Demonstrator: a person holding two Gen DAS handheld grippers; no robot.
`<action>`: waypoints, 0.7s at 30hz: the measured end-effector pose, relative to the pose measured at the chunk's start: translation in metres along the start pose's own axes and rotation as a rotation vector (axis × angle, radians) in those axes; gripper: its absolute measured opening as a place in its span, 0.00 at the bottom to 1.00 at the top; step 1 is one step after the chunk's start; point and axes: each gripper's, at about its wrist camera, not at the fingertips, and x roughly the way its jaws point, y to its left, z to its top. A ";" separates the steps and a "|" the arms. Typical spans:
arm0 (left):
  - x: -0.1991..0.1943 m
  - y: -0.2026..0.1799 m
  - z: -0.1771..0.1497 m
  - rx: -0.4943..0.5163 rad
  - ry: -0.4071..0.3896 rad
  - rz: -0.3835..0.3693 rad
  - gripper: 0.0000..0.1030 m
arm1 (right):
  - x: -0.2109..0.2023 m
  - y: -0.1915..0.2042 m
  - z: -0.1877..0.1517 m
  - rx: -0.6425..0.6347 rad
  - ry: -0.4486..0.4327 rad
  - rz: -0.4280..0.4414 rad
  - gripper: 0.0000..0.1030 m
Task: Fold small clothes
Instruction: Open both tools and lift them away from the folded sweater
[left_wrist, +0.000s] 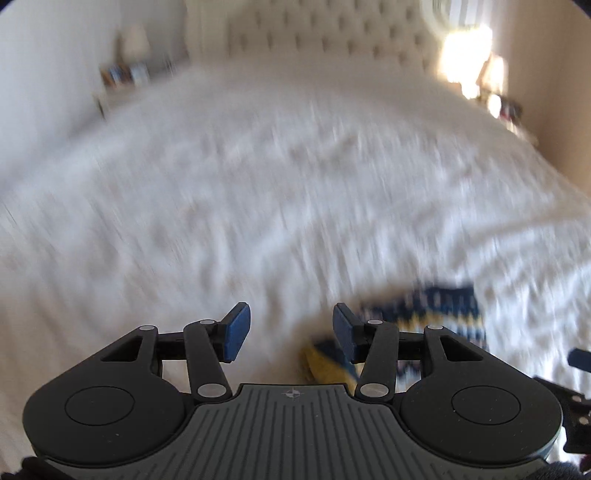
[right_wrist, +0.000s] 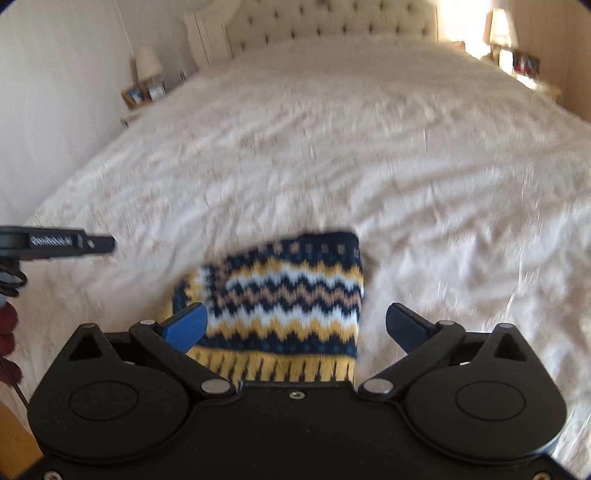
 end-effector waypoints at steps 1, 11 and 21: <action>-0.010 -0.002 0.004 0.004 -0.055 0.022 0.47 | -0.004 0.000 0.003 -0.001 -0.016 0.005 0.99; -0.044 -0.026 0.015 -0.022 0.009 -0.030 0.48 | -0.037 0.001 0.023 -0.006 -0.097 0.028 0.99; -0.063 -0.053 -0.027 -0.039 0.125 0.015 0.55 | -0.055 -0.015 0.003 -0.005 -0.008 0.022 0.99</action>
